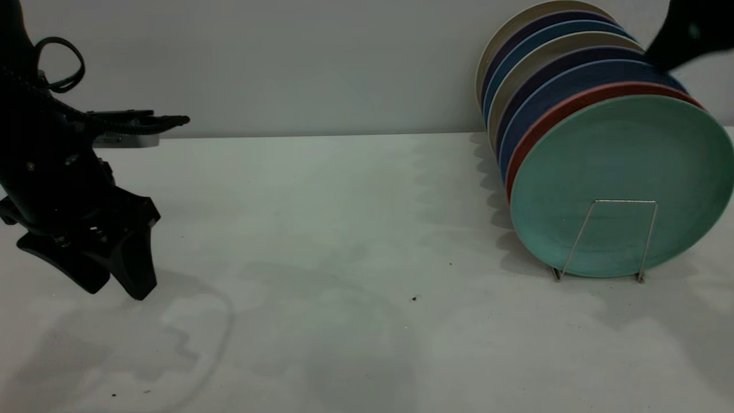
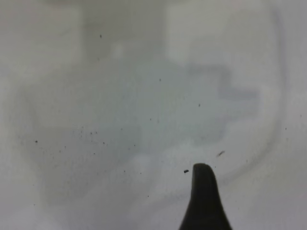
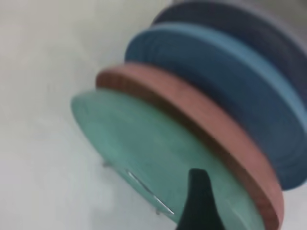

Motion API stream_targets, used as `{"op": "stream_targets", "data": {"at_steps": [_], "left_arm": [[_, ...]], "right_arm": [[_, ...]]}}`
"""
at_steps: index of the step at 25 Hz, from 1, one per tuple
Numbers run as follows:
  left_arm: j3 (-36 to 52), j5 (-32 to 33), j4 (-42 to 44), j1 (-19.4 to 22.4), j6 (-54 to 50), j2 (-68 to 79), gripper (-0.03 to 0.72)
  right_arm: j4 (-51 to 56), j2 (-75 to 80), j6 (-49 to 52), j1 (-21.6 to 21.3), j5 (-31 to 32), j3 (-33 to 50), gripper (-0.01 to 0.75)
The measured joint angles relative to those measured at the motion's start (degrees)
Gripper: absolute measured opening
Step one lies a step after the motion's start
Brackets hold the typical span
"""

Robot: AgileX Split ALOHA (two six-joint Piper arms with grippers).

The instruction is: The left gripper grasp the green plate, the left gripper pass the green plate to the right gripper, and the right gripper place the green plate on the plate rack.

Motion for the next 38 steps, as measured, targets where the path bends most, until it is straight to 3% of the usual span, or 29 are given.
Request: {"op": "stream_targets", "data": {"at_steps": [4, 7, 14, 18, 24, 30, 38], "left_arm": [[0.0, -0.63, 0.24, 0.0, -0.72, 0.0, 0.565], [0.0, -2.24, 4.31, 0.0, -4.38, 0.0, 0.565], [0.0, 1.31, 28.21, 0.0, -27.49, -3.61, 0.504], [0.0, 5.94, 31.52, 0.0, -32.89, -10.05, 0.487], [0.29, 11.19, 23.8, 0.0, -25.46, -23.12, 0.485], [5.94, 14.52, 8.96, 0.0, -11.96, -37.65, 0.485], [16.52, 17.29, 4.33, 0.0, -10.26, -62.76, 0.485]], "right_arm": [[0.92, -2.23, 17.12, 0.0, 2.26, 0.0, 0.581], [0.87, -3.06, 29.15, 0.0, 8.23, 0.0, 0.573], [-0.14, -5.18, 35.47, 0.0, 22.82, 0.0, 0.546], [-2.64, -8.42, 38.26, 0.0, 30.97, 0.0, 0.544], [-6.77, -17.73, 42.53, 0.0, 43.06, 0.0, 0.542], [-7.54, -32.75, 42.93, 0.0, 44.31, 0.69, 0.541], [-7.6, -53.93, 37.69, 0.0, 44.95, 11.54, 0.541]]}}
